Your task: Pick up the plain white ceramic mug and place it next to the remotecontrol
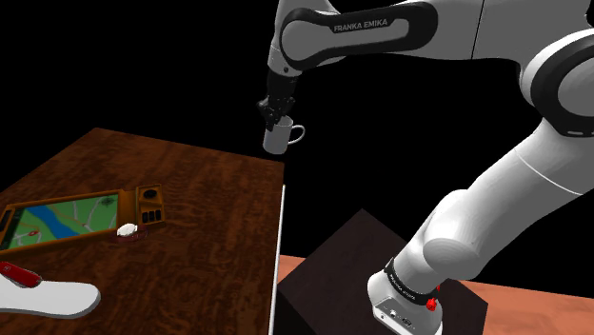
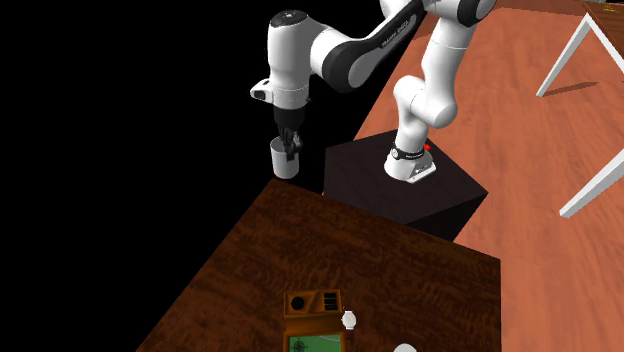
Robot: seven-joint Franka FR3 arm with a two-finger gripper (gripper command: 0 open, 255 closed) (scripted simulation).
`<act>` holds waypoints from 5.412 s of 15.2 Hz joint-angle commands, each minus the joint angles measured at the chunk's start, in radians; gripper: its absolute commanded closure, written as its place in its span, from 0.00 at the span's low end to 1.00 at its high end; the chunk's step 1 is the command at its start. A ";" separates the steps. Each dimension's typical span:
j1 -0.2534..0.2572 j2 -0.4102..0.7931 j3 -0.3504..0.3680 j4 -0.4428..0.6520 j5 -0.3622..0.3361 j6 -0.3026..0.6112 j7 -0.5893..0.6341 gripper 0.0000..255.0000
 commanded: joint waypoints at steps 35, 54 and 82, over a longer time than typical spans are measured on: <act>0.247 0.051 0.371 0.213 -0.010 -0.171 0.621 1.00; 0.577 0.524 0.530 0.726 -0.295 -0.320 1.101 1.00; 0.552 0.575 0.500 0.414 -0.347 0.027 1.159 1.00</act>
